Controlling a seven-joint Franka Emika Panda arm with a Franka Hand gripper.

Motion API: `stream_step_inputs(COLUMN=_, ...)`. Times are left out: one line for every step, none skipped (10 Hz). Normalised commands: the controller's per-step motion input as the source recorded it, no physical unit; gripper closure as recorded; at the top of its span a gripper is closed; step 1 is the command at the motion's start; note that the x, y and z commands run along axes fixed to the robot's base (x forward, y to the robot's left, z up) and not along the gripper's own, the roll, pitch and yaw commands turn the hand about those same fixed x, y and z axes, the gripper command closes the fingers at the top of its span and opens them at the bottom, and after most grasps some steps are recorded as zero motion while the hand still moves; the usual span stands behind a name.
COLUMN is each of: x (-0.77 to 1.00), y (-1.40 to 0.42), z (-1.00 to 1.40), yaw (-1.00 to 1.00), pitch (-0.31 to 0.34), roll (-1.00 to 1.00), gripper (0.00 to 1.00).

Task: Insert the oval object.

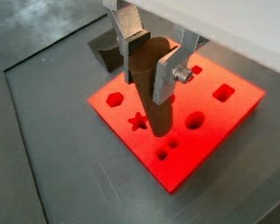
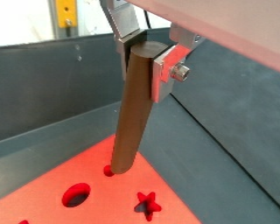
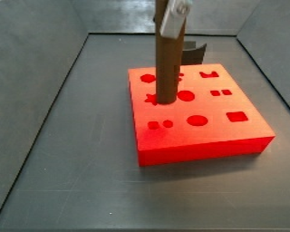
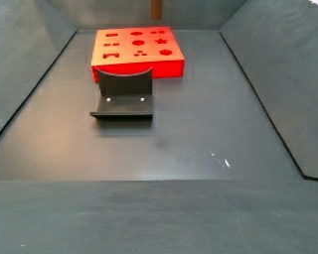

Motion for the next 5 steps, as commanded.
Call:
stream_step_inputs(x=0.53, y=-0.13, z=-0.22, yaw=-0.31, pitch=0.206, roll=0.12, gripper=1.00)
stream_step_inputs(x=0.78, y=-0.11, z=-0.01, yaw=-0.27, pitch=0.039, roll=0.03, gripper=1.00)
stream_step_inputs(x=0.83, y=-0.07, z=0.00, yaw=-0.29, pitch=0.000, roll=0.00, gripper=1.00)
stream_step_inputs(x=0.83, y=0.00, z=0.00, yaw=-0.33, pitch=0.000, roll=0.00, gripper=1.00)
stream_step_inputs(x=0.83, y=0.00, z=0.00, yaw=-0.34, pitch=0.000, roll=0.00, gripper=1.00)
